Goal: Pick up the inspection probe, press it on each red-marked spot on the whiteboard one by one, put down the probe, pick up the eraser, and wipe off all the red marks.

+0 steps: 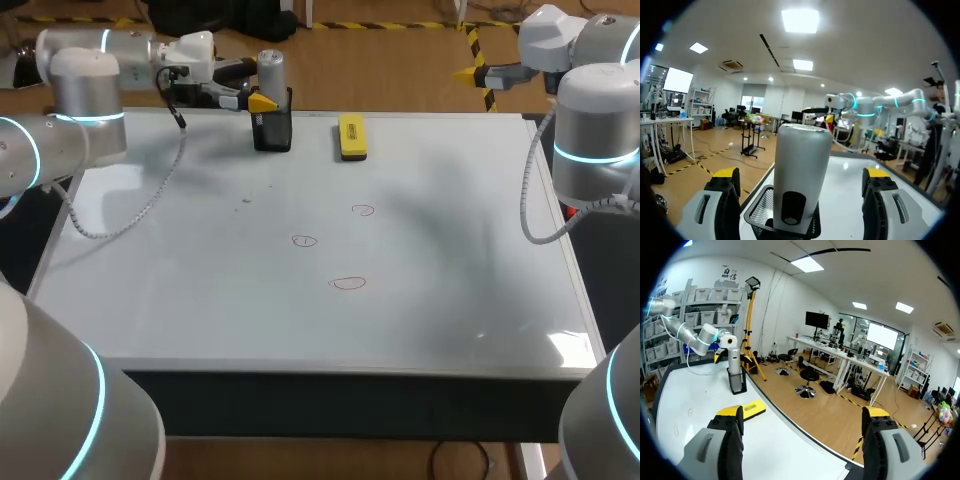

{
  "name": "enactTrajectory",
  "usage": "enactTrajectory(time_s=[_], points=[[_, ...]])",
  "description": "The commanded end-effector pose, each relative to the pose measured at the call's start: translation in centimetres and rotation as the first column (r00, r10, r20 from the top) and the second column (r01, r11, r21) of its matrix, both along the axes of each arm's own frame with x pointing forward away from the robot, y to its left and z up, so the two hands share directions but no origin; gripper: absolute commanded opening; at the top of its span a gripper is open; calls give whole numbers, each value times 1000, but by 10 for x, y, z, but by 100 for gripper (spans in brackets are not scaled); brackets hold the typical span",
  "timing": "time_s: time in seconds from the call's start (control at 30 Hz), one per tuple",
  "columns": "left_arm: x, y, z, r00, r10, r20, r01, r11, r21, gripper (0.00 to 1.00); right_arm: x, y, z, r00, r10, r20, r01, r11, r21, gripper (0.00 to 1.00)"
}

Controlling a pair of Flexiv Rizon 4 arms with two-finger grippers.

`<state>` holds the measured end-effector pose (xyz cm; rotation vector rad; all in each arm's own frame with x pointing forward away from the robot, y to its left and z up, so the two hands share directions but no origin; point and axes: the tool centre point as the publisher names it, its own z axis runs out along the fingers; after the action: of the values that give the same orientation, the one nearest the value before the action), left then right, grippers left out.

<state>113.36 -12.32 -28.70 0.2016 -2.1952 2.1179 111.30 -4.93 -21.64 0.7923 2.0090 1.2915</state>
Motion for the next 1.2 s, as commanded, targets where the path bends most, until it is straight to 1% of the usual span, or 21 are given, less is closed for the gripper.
enactTrajectory(time_s=[0.03,0.23,0.6,0.63,0.67,0.73,0.77,0.83,0.9,0.93,1.07,1.13,1.2], points=[[0,-2,-3,1000,17,-1,-17,1000,-13,100,0,0,0,1000,1,-1,-1,1000,-1,100],[-1,-4,-1,999,36,-2,-36,999,-31,100,0,0,0,1000,1,-1,-1,1000,-1,100],[-1,-12,1,1000,24,5,-24,999,-27,100,0,0,0,1000,1,-1,-1,1000,-1,100],[0,-13,1,1000,23,6,-23,999,-26,99,0,0,0,1000,1,-1,-1,1000,-1,100],[0,-13,2,1000,22,6,-21,999,-26,97,0,0,0,1000,1,-1,-1,1000,-1,100],[1,-15,2,1000,20,7,-19,999,-25,89,0,0,0,1000,1,-1,-1,1000,-1,100],[1,-16,2,1000,19,7,-19,1000,-25,83,0,0,0,1000,1,-1,-1,1000,-1,100],[1,-16,2,1000,19,5,-19,999,-27,76,0,0,0,1000,1,-1,-1,1000,-1,100],[1,-17,1,1000,19,4,-19,999,-26,64,0,0,0,1000,1,-1,-1,1000,-1,100],[1,-17,1,1000,18,4,-18,1000,-26,62,0,0,0,1000,1,-1,-1,1000,-1,100],[1,-17,0,1000,14,5,-14,1000,-24,44,0,0,0,1000,1,-1,-1,1000,-1,100],[0,-17,-1,1000,15,6,-15,1000,-25,38,0,0,0,1000,1,-1,-1,1000,-1,100],[0,-16,-1,1000,16,8,-16,999,-28,34,0,0,0,1000,1,-1,-1,1000,-1,100]])
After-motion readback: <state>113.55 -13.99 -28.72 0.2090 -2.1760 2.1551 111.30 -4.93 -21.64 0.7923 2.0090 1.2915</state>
